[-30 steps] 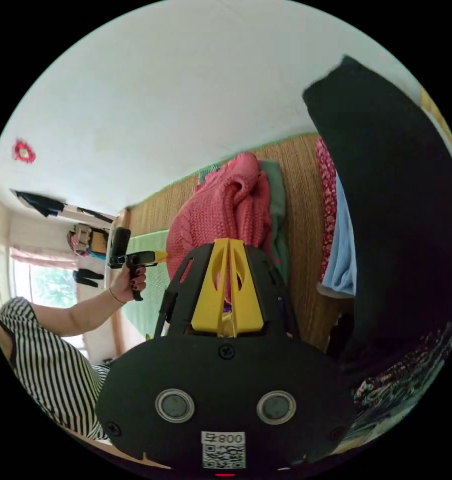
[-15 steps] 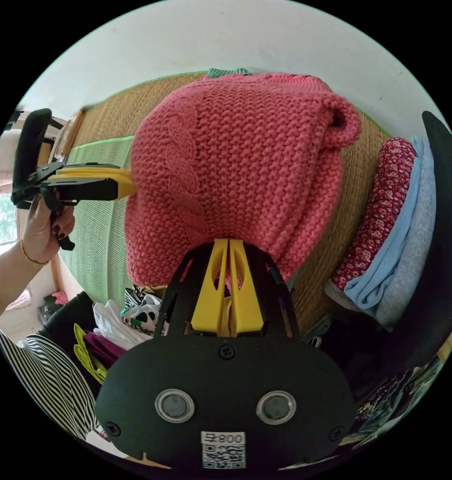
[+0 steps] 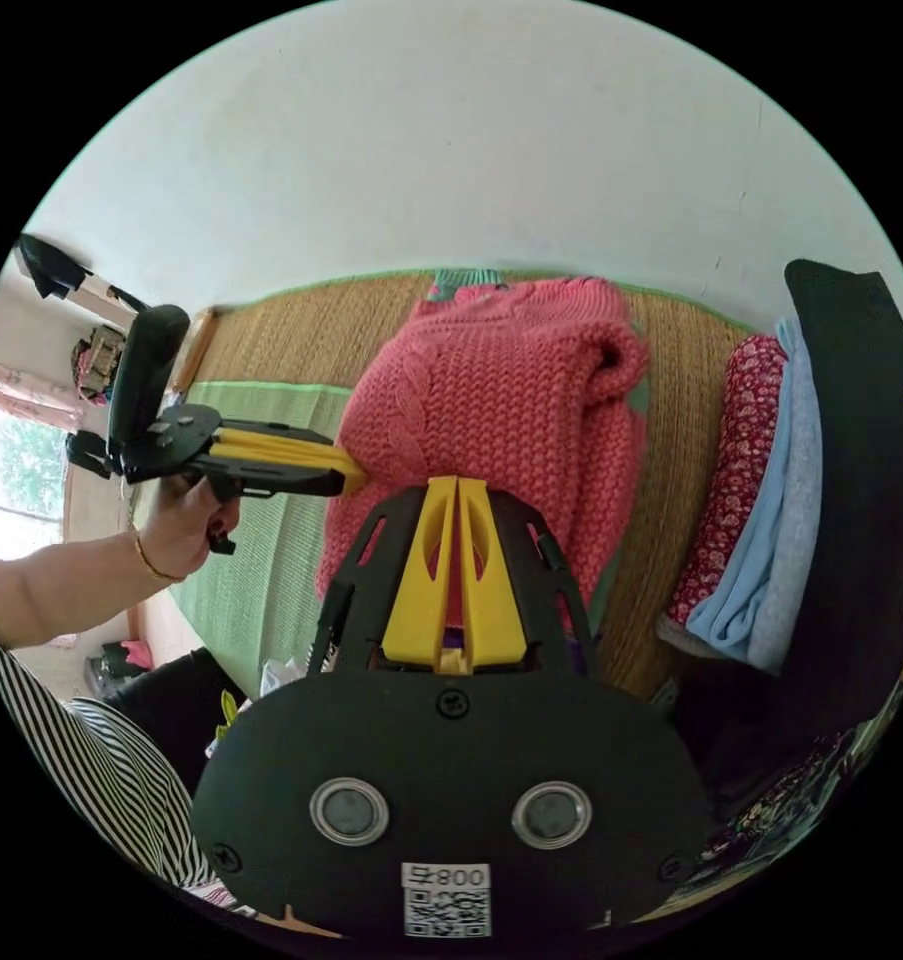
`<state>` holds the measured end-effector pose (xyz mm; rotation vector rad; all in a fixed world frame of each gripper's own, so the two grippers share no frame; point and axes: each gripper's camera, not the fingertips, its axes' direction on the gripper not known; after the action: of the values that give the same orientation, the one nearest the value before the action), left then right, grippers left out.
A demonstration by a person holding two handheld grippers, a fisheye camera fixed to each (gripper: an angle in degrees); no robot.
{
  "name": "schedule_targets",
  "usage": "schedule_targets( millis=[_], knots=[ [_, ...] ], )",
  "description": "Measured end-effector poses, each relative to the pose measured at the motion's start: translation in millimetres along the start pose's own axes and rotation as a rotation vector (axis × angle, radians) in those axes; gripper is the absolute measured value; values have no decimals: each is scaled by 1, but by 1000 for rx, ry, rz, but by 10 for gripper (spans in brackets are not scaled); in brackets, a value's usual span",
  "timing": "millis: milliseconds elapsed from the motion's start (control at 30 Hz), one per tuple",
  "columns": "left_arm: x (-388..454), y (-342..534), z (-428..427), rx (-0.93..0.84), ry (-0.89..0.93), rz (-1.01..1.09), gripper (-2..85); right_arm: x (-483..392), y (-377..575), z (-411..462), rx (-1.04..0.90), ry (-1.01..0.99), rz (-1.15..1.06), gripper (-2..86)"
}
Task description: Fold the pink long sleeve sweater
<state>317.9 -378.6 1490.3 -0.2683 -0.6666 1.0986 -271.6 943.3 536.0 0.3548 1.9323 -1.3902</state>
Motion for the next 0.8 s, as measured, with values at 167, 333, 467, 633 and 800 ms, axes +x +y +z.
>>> schedule_targets(
  millis=[167,333,467,633,800],
  knots=[
    [0,-16,11,-25,-30,-29,1,-12,-16,18,-41,82,-39,1],
    [-2,-26,21,-34,-10,-39,2,-26,2,10,21,190,-73,1],
    [-15,-26,15,1,133,-74,3,-16,15,-16,-12,140,-31,1],
    [-18,-16,-12,112,233,-58,4,42,57,-113,206,131,120,4],
    [-14,-15,-17,89,290,-12,5,159,111,-228,428,266,449,49]
  ],
)
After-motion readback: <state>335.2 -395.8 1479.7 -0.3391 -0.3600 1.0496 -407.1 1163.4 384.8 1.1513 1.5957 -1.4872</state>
